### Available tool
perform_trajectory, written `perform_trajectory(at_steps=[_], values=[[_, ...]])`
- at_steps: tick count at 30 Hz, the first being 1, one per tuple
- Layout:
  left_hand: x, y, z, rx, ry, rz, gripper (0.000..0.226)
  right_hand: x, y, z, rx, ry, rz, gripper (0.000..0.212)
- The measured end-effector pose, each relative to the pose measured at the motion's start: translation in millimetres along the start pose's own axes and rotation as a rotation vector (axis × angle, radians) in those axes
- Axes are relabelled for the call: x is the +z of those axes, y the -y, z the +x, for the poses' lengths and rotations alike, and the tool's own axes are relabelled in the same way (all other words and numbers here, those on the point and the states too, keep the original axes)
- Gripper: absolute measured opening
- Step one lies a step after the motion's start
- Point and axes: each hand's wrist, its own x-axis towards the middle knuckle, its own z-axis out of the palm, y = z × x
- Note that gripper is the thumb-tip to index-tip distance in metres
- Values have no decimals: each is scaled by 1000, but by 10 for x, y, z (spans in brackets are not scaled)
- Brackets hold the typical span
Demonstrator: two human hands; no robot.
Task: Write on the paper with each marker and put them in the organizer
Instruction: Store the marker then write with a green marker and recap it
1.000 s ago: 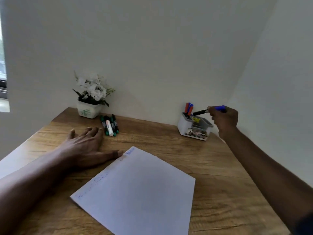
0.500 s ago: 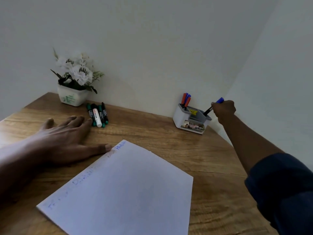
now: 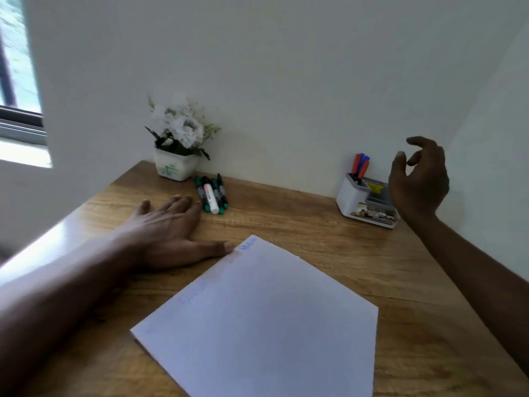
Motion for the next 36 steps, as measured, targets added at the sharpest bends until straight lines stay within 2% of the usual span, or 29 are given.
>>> perform_trajectory(at_steps=[2, 4, 7, 11, 20, 25, 29, 36], values=[[-131, -128, -112, -22, 132, -13, 139, -44, 371, -271, -72, 149, 205, 21], [-147, -124, -114, -30, 113, -16, 131, -31, 716, -525, -67, 392, 342, 9], [-80, -68, -81, -30, 102, -3, 122, 171, 1163, -779, 34, 782, 382, 6], [-116, -86, -72, -16, 103, -3, 122, 669, 1700, -819, 184, 1054, 346, 9], [-100, -15, -6, -2, 133, -35, 128, 1511, 2387, -786, 303, 1283, 201, 28], [-74, 6, 31, 3, 128, -41, 129, 1630, 2434, -738, 426, 1365, 147, 16], [-78, 7, 30, 2, 132, -53, 129, 1629, 2438, -713, 503, 1415, 111, 20], [-93, 1, 24, 3, 132, -64, 128, 1601, 2490, -741, 528, 1442, 87, 18]])
